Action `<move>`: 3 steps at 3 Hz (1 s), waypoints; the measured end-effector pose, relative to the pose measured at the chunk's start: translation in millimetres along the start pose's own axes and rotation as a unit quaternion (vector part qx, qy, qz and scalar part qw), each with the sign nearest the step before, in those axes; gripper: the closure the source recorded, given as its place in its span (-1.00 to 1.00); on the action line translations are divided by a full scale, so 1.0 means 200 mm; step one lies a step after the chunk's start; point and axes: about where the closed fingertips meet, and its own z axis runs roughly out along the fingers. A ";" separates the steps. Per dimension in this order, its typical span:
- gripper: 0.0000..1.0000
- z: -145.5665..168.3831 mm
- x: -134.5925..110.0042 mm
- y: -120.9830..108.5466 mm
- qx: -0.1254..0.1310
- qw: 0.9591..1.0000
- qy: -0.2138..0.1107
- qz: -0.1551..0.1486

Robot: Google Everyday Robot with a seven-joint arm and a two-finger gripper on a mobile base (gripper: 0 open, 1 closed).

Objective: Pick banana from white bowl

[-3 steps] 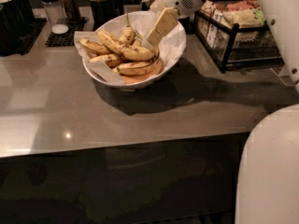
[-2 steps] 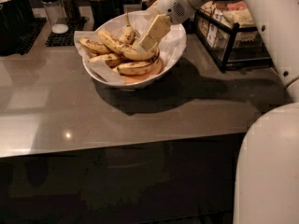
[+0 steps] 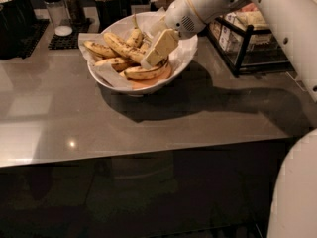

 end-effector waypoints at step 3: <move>-0.44 -0.07 -0.10 0.01 0.038 0.999 0.017 -0.019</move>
Offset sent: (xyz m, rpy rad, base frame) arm -0.0118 -0.0004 0.0437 -0.0498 -0.1250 -0.0428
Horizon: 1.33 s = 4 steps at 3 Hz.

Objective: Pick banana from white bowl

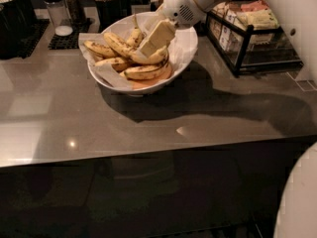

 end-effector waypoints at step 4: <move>0.08 0.26 0.13 -0.13 -0.040 0.998 0.024 0.037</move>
Offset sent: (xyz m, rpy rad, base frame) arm 0.0380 0.0108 -0.0463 0.0020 0.1285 0.0138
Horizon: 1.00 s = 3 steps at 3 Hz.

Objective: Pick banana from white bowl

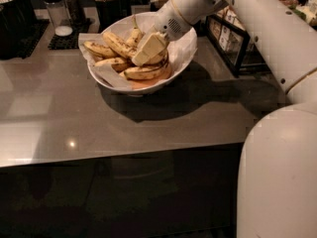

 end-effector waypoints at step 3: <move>1.00 -0.09 -0.04 0.05 0.025 0.999 0.002 -0.033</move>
Offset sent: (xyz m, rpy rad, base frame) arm -0.0076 -0.0033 0.0109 -0.0558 -0.0876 -0.0159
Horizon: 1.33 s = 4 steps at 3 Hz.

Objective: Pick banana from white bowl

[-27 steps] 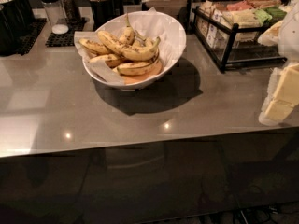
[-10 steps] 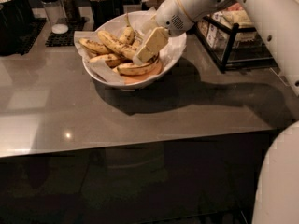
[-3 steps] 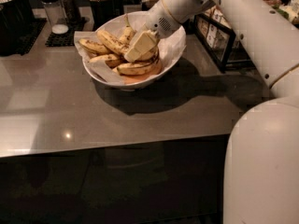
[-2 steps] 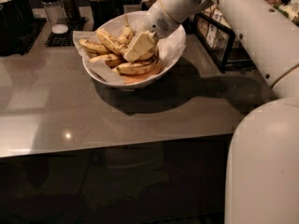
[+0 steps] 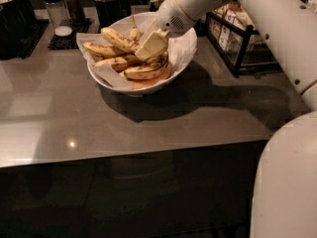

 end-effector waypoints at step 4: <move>1.00 -0.45 0.11 0.39 -0.033 0.988 -0.144 0.036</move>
Offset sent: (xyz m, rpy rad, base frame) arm -0.0666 -0.0690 0.0501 0.1857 0.0912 0.0754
